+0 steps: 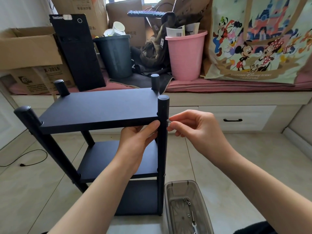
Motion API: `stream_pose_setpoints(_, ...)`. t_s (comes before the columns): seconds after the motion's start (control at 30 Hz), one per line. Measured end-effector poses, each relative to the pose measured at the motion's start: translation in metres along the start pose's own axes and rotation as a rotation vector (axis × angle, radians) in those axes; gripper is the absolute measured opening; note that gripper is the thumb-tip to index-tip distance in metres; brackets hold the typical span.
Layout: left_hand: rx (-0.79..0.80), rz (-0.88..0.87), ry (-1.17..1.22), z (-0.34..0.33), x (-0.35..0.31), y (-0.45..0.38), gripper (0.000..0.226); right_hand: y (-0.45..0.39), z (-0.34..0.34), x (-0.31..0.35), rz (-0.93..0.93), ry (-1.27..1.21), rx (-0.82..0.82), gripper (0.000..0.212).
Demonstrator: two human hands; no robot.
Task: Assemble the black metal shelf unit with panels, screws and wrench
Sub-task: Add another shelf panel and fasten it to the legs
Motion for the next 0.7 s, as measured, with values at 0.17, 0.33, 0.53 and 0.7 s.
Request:
stream_pose_setpoints(0.17,-0.003,-0.004,0.008,0.0007,-0.0008,-0.0003,0.039,-0.0002,-0.0008,-0.0013,0.016,0.029,-0.011,0.007)
stream_pose_setpoints(0.33,-0.008,0.000,0.010,0.0013,0.0004,0.0000,0.041,-0.0011,-0.0010,-0.0003,0.028,0.043,-0.015,0.006)
stream_pose_setpoints(0.53,-0.005,-0.009,0.019,0.0008,-0.0005,0.0000,0.038,0.0012,-0.0004,0.0023,0.087,0.154,-0.062,0.010)
stream_pose_setpoints(0.7,0.011,-0.016,0.009,0.0000,-0.0014,0.0002,0.040,-0.0007,-0.0020,0.0024,0.076,0.126,-0.052,0.008)
Point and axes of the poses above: each hand's wrist, its own y-axis away from the middle knuckle, its own z-axis out of the back of the hand, x = y × z, the point moved 10 cm from there along -y, towards the middle knuckle, and after that the axes turned 7 degrees about -y, right-handed, at the moved point
